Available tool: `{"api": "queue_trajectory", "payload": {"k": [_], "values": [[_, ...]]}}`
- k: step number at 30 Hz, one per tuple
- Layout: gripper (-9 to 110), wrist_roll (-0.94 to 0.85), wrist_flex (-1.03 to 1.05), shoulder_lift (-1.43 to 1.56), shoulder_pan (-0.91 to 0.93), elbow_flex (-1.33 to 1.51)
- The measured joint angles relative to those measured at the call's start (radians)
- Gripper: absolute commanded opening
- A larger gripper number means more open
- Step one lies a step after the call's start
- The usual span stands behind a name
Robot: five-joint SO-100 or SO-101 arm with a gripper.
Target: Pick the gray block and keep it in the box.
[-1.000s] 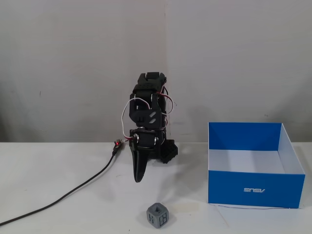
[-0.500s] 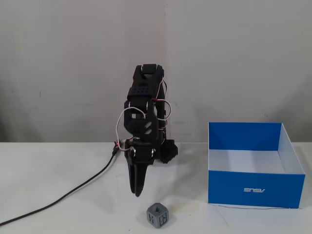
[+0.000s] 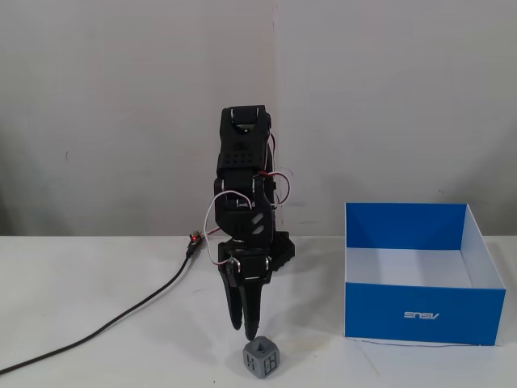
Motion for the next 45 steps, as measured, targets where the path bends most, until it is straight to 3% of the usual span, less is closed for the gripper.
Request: {"api": "queue_trajectory", "payload": {"k": [15,45], "values": [[24,0.009,0.058,-0.048,-0.075,-0.044],[23,0.009,0.015,-0.261,-0.071,-0.132]]}}
